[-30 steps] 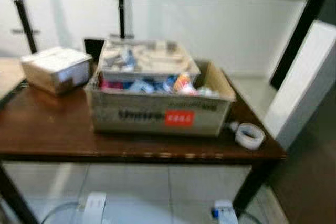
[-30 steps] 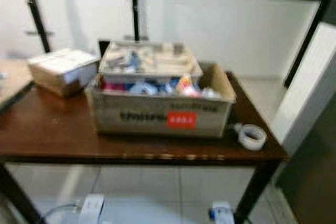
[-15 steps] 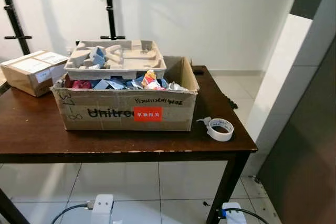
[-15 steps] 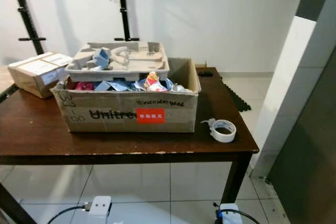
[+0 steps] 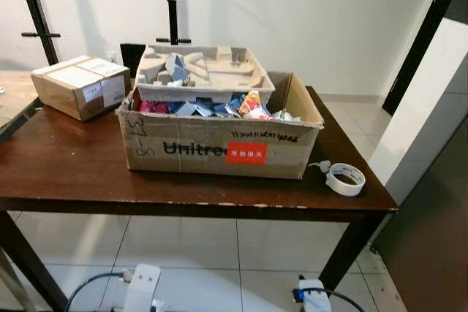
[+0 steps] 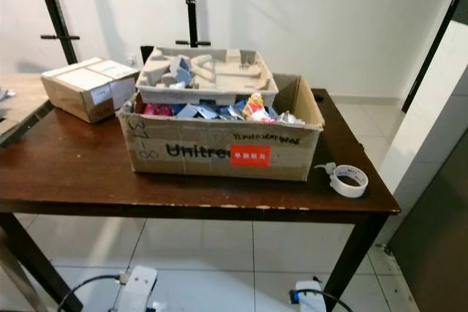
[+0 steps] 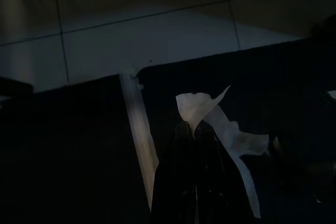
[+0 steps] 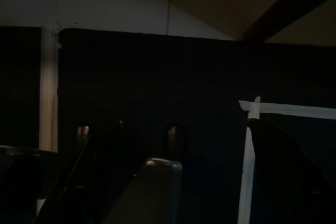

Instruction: Picking trash to rubbish bin

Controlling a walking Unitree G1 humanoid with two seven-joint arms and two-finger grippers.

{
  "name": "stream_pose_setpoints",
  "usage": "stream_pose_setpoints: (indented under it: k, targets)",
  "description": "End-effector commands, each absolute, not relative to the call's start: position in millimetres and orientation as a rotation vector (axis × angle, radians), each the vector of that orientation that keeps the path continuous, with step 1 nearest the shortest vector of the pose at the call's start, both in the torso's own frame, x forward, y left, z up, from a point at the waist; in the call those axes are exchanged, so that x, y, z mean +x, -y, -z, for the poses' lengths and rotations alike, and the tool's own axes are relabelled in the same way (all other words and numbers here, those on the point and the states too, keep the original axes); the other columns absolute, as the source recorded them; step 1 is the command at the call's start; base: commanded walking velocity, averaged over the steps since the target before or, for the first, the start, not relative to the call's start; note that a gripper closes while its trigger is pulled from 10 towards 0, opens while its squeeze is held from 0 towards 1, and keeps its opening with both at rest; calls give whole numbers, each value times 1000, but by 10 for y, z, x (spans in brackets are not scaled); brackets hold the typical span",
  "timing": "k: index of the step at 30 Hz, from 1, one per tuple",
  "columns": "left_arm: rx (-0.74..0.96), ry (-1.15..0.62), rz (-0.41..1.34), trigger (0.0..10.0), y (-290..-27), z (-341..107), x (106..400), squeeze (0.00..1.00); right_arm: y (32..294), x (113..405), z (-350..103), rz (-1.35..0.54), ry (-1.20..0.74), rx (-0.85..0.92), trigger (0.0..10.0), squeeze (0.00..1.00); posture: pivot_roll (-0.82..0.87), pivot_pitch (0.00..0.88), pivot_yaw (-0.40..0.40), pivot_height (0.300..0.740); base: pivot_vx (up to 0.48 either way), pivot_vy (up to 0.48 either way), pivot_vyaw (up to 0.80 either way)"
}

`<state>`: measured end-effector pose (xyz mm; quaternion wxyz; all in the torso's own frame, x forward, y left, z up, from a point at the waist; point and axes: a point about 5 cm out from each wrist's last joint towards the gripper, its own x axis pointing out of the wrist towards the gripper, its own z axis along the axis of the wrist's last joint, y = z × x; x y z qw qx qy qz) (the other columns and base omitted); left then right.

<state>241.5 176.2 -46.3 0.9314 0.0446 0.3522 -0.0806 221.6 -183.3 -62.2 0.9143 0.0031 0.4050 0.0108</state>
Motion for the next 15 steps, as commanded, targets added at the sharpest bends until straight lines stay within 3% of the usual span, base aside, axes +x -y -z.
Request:
stream_pose_setpoints:
  k: [1,15]
  targets:
    - [94,-721,174,10000,-1753,465,2411,0,1852,2172,649,-12,-850,6,10000,0,21,13,-10,740,0,0,0]
    - [130,-716,204,10000,-1808,466,2389,0,1913,2139,656,-66,-859,-52,10000,0,13,0,-13,740,0,0,0]
